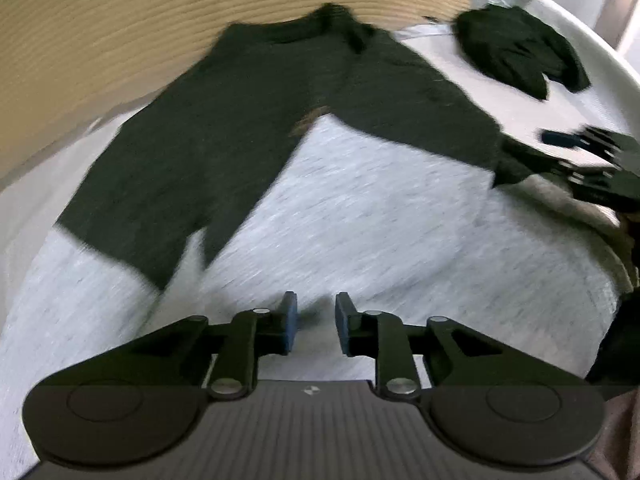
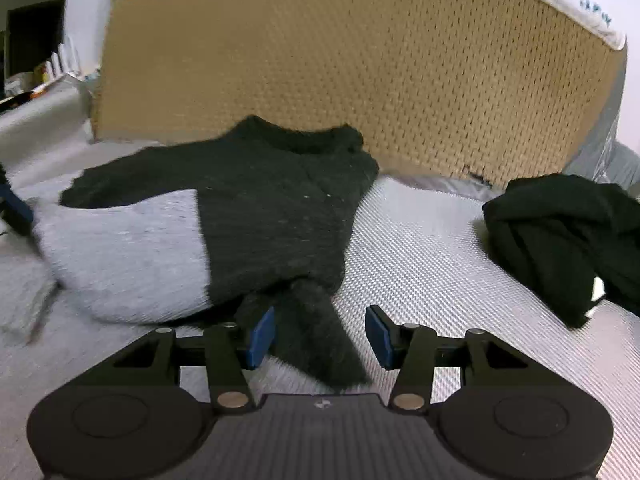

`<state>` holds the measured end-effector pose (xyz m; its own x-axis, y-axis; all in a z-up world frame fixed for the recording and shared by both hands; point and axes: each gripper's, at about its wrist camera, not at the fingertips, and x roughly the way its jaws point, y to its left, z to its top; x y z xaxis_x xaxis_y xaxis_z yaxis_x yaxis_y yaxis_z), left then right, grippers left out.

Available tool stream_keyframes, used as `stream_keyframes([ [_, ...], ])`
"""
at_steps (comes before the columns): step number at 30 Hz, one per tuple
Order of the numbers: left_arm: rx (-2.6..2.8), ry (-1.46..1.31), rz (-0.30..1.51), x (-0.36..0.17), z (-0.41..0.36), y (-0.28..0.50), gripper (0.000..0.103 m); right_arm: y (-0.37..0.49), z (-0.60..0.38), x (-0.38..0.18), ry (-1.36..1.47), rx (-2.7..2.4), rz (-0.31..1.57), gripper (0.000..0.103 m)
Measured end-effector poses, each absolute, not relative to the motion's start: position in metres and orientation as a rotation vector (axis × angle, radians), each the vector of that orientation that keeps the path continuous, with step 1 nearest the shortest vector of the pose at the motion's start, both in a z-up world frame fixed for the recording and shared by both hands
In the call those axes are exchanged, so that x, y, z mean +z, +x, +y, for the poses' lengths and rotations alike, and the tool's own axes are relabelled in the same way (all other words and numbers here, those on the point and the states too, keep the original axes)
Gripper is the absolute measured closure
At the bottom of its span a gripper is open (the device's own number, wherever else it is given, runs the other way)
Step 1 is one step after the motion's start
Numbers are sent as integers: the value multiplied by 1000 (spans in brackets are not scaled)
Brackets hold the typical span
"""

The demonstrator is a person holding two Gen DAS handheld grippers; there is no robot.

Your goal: Fold clothes

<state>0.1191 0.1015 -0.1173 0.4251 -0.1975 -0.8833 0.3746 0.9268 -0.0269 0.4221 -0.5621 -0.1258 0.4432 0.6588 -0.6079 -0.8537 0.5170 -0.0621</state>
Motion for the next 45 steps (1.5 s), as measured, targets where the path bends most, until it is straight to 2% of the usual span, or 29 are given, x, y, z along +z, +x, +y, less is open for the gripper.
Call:
stream_keyframes([
  [4,-449,244,1054,-125,47,132,76,441,-547,-137,-389,987,599,49],
  [9,-522,322,1002,-143,-13,144,63,453,-537,-144,-352,1004,625,50],
  [17,-416,427,986,-180,-50,160,61,467,-529,-148,-273,1037,646,51],
  [19,-389,433,977,-184,-52,162,65,471,-528,-147,-252,1046,649,51],
  [20,-379,435,966,-184,-52,162,80,472,-528,-147,-241,1049,649,51],
  [21,-369,438,952,-182,-50,161,88,474,-528,-147,-231,1049,650,51],
  [32,-193,381,752,-117,2,159,91,475,-524,-148,-206,1037,606,51],
  [38,-152,376,732,-108,16,145,91,467,-525,-133,-163,1020,525,54],
  [45,-203,319,798,-113,12,147,91,473,-507,-133,-176,1052,589,57],
])
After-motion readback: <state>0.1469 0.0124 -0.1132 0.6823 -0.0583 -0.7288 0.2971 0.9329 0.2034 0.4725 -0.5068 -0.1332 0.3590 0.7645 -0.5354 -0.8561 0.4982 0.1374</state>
